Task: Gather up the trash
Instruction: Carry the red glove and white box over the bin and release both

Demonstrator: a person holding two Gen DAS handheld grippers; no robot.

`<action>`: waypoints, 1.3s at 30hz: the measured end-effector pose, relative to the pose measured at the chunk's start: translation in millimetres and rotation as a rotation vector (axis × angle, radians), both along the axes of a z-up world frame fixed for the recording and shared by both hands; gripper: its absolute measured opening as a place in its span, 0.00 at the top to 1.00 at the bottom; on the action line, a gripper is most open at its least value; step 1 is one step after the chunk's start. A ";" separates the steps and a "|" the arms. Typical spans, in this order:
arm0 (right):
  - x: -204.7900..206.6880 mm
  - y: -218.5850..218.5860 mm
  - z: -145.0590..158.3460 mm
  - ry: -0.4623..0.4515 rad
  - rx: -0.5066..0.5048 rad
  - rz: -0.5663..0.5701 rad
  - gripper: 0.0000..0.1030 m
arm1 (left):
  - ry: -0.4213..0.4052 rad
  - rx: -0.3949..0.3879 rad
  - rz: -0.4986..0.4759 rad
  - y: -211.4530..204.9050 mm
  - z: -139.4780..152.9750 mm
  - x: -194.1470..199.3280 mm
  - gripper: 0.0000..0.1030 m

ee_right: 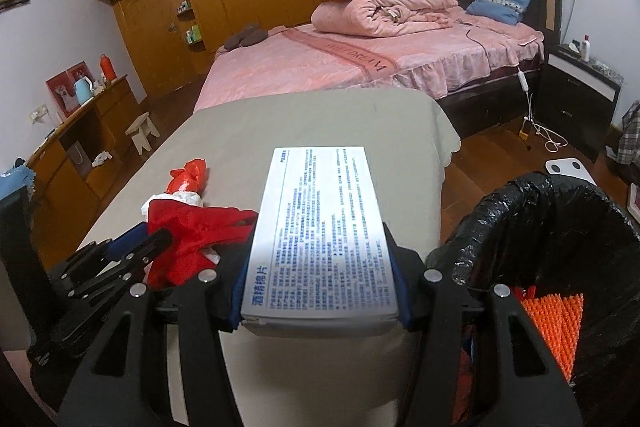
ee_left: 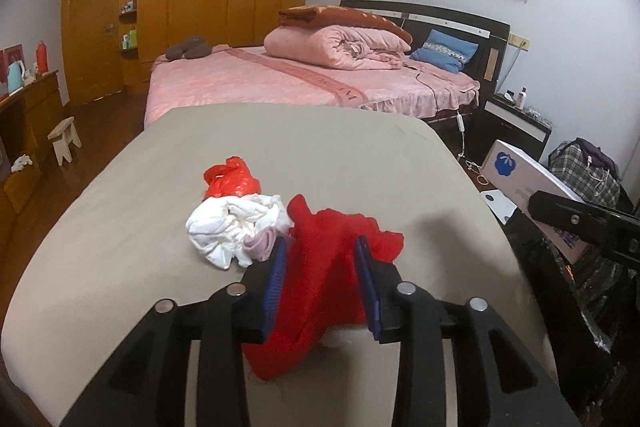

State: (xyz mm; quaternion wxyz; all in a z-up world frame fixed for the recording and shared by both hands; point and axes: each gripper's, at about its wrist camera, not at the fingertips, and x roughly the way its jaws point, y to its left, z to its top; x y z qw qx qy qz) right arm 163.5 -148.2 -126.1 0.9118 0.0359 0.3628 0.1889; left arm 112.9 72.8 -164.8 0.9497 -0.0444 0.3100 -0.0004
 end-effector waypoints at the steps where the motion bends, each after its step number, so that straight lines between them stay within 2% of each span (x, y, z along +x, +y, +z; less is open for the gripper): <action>1: 0.5 -0.6 -0.2 0.002 0.001 0.000 0.48 | 0.000 0.006 -0.004 -1.3 0.1 -1.8 0.67; 6: 2.7 -1.2 -2.7 0.014 0.003 0.003 0.48 | -0.015 0.031 -0.003 -4.3 3.9 -3.4 0.67; 13: 3.6 -1.2 -4.8 0.022 0.006 0.005 0.48 | 0.035 0.017 0.018 1.5 -7.9 8.6 0.69; 15: 3.5 -1.5 -5.5 0.025 0.007 0.005 0.48 | 0.048 0.013 0.008 0.7 -11.4 12.3 0.92; 16: 3.6 -1.4 -5.5 0.025 0.006 0.005 0.48 | 0.055 0.013 -0.001 -0.8 -12.6 13.7 0.98; 20: 3.3 -2.2 -3.8 0.018 0.008 0.002 0.48 | 0.012 0.024 -0.003 -5.8 -2.1 8.5 0.98; 28: -2.4 -8.3 7.9 -0.015 0.008 -0.012 0.48 | -0.119 -0.018 -0.042 -23.3 48.6 -1.7 0.98; 33: -8.2 -23.4 23.5 -0.040 0.013 -0.045 0.48 | -0.160 -0.055 -0.094 -43.4 70.3 -2.8 0.98; 39: -21.1 -52.5 39.5 -0.070 0.001 -0.104 0.48 | -0.173 -0.071 -0.172 -73.9 79.5 -2.7 0.98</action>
